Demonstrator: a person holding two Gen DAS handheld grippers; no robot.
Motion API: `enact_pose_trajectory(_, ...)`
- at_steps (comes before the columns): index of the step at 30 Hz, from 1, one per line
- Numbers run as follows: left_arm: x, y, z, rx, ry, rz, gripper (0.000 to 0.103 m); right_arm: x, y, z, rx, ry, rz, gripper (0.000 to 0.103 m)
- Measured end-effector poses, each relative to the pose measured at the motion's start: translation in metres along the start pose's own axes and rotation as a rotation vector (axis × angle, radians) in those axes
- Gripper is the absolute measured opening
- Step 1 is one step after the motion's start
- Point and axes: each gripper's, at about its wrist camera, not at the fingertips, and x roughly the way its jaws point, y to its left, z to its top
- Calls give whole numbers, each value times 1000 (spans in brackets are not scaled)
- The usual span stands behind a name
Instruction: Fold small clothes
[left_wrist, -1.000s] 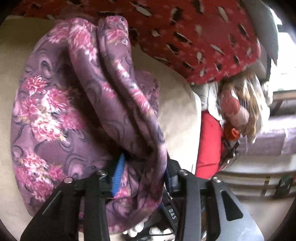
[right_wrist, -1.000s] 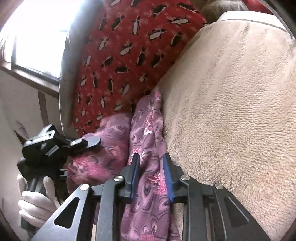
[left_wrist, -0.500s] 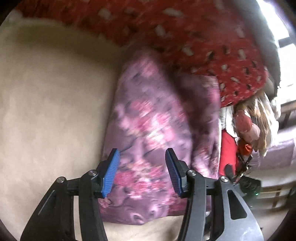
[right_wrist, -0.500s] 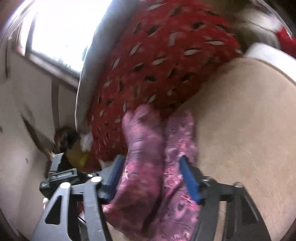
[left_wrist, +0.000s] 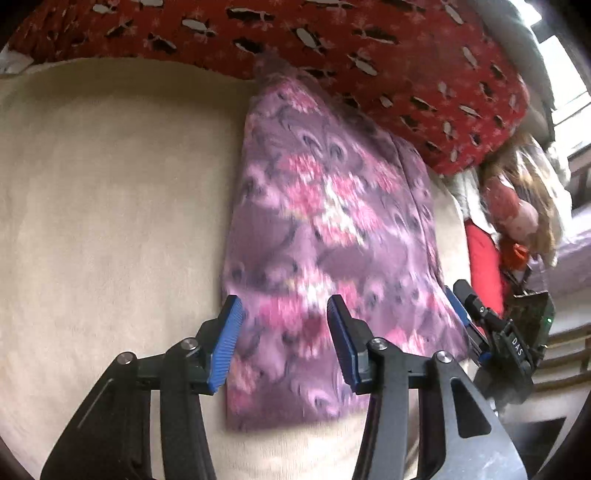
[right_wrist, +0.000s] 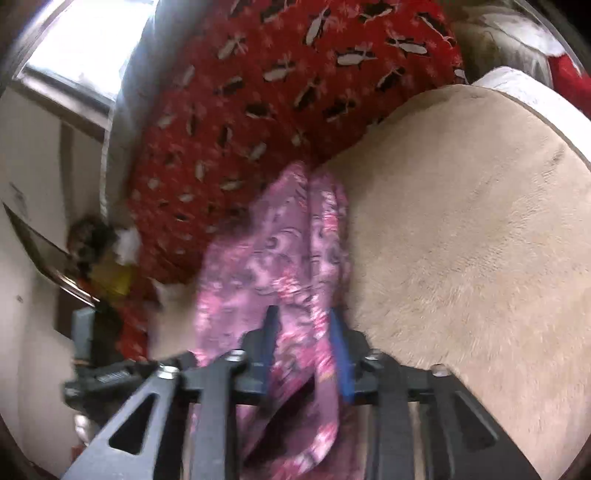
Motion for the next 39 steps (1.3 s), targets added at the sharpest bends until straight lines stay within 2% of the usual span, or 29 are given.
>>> enact_pose_trajectory(2, 0, 1, -11, 28, -2, 34, 47, -4, 3, -10, -25, 7, -10, 49)
enact_pose_trajectory(3, 5, 2, -19, 53, 1, 102, 47, -2, 3, -15, -53, 14, -44, 45)
enact_pose_trajectory(4, 13, 1, -23, 68, 20, 135, 47, 2, 4, -22, -93, 38, -92, 24)
enact_pose_trajectory(5, 20, 5, -28, 69, 48, 138, 47, 11, 5, -29, -128, 78, -137, 11)
enact_pose_trajectory(7, 17, 7, -33, 67, 28, 126, 46, 8, 3, -39, -147, 82, -177, 12)
enact_pose_trajectory(9, 9, 8, -34, 75, 34, 110, 45, 2, 8, -37, -133, 80, -163, 12)
enact_pose_trajectory(10, 3, 11, -32, 71, 27, 98, 45, -1, 13, -34, -139, 77, -174, 18)
enact_pose_trajectory(12, -13, 15, -25, 64, -23, 84, 45, -14, 22, -23, -155, 23, -197, 21)
enact_pose_trajectory(14, -26, 19, -7, 43, -66, 66, 45, -23, 29, -8, -136, -47, -154, 32)
enact_pose_trajectory(15, -28, 20, 2, 27, -69, 56, 45, -21, 34, 3, -123, -67, -127, 48)
enact_pose_trajectory(16, -29, 21, 15, 7, -69, 35, 46, -17, 37, 11, -121, -80, -122, 56)
enact_pose_trajectory(18, -22, 20, 38, -26, -64, 16, 47, 4, 44, 27, -132, -75, -139, 59)
enact_pose_trajectory(21, -3, 16, 67, -68, -30, -6, 47, 47, 41, 51, -131, -53, -233, 59)
enact_pose_trajectory(24, 17, 10, 90, -79, 4, 3, 47, 80, 31, 63, -103, -1, -276, 59)
enact_pose_trajectory(25, 21, 9, 93, -73, 5, 11, 47, 88, 31, 66, -106, 16, -271, 53)
enact_pose_trajectory(26, 24, 9, 98, -70, 1, 23, 47, 90, 35, 67, -138, 20, -242, 41)
enact_pose_trajectory(27, 27, 9, 101, -70, -9, 31, 47, 88, 41, 67, -186, 11, -233, 11)
enact_pose_trajectory(28, 31, 12, 103, -73, -18, 38, 47, 81, 45, 67, -226, -24, -234, 11)
enact_pose_trajectory(29, 37, 15, 104, -82, -19, 50, 47, 72, 39, 66, -213, -77, -226, 9)
enact_pose_trajectory(30, 45, 18, 105, -92, -6, 53, 52, 71, 32, 66, -185, -89, -235, 6)
enact_pose_trajectory(31, 55, 23, 104, -112, 19, 46, 53, 76, 15, 65, -126, -63, -252, 7)
enact_pose_trajectory(32, 58, 27, 102, -132, 18, 32, 54, 85, 0, 63, -76, -8, -264, 8)
enact_pose_trajectory(33, 55, 29, 100, -146, 3, 12, 54, 86, -6, 61, -46, 5, -247, 9)
enact_pose_trajectory(35, 44, 31, 94, -138, 6, -21, 53, 72, 4, 63, -55, -23, -252, 20)
enact_pose_trajectory(36, 35, 33, 87, -133, 0, -38, 52, 64, 12, 62, -78, -32, -265, 23)
enact_pose_trajectory(39, 16, 33, 62, -108, -42, -38, 52, 34, 37, 50, -173, -103, -189, 23)
